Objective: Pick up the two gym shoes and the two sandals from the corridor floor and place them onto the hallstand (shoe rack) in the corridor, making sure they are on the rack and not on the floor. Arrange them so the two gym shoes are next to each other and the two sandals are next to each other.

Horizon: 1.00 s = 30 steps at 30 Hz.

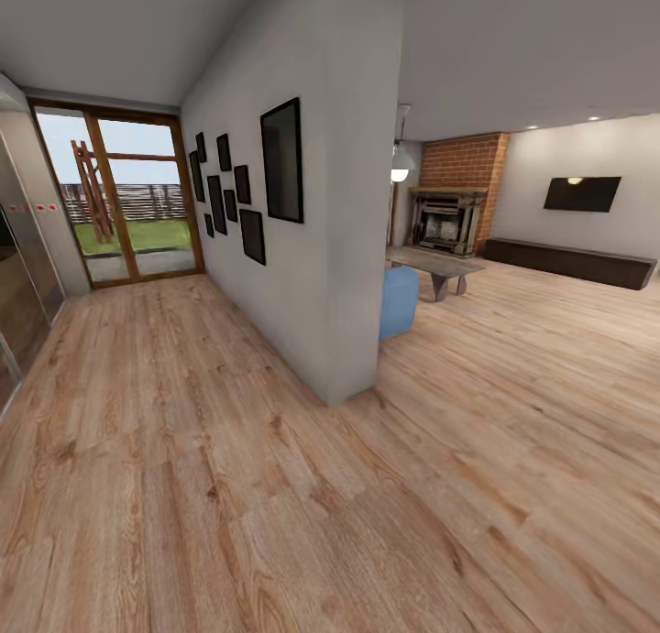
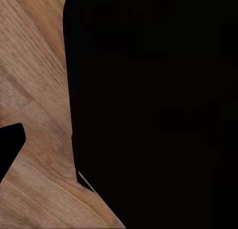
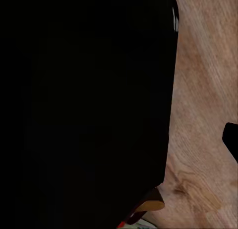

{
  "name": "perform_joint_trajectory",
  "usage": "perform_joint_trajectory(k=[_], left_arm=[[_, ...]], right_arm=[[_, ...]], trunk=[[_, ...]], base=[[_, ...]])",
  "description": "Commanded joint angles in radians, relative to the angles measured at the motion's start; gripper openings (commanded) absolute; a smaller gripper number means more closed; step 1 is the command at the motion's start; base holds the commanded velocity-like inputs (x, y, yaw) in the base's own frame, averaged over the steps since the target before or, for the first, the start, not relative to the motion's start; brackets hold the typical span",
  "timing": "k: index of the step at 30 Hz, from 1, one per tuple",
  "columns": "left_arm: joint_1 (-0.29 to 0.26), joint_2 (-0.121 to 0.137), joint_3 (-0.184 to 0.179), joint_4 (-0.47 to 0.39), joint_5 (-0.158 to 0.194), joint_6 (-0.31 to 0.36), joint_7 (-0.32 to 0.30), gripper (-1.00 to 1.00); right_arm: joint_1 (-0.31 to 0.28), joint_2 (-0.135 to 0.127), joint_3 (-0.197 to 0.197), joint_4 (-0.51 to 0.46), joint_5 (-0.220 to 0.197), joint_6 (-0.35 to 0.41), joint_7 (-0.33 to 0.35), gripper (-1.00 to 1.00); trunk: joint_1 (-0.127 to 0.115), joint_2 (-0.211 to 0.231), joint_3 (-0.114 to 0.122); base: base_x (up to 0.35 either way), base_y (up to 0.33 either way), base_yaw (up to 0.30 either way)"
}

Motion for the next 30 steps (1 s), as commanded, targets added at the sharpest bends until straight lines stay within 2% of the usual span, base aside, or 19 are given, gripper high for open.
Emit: perform_joint_trajectory(k=[1, 5, 8, 12, 20, 30], left_arm=[[-0.006, 0.006, 0.006, -0.006, 0.006, -0.006, 0.002, 1.0], [-0.029, 0.015, 0.015, -0.028, 0.028, -0.028, 0.002, 1.0], [-0.018, 0.001, 0.002, -0.011, 0.011, -0.02, -0.002, 1.0], [0.004, 0.001, 0.002, 0.012, 0.001, 0.003, -0.003, 1.0], [0.002, 0.001, 0.002, 0.02, 0.003, 0.031, -0.003, 1.0], [0.0, 0.004, 0.002, 0.02, 0.003, 0.028, -0.003, 1.0]], right_arm=[[-0.006, -0.006, 0.001, -0.006, -0.006, -0.006, -0.004, 1.0], [-0.029, -0.023, 0.001, -0.029, -0.002, -0.028, -0.004, 1.0], [-0.04, -0.006, 0.0, -0.046, 0.001, -0.022, -0.005, 1.0], [-0.041, 0.015, 0.001, -0.046, 0.001, 0.0, -0.005, 1.0], [-0.041, 0.015, 0.0, -0.046, 0.001, 0.009, -0.005, 1.0], [-0.042, 0.014, -0.003, -0.046, 0.0, 0.009, -0.003, 1.0]], trunk=[[0.0, 0.0, 0.0], [0.0, 0.0, 0.0], [0.0, 0.0, 0.0], [0.0, 0.0, 0.0], [0.0, 0.0, 0.0], [0.0, 0.0, 0.0]], base=[[0.0, 0.0, 0.0], [0.0, 0.0, 0.0], [0.0, 0.0, 0.0], [0.0, 0.0, 0.0], [-0.026, -0.018, 0.0], [-0.11, -0.214, 0.0]])
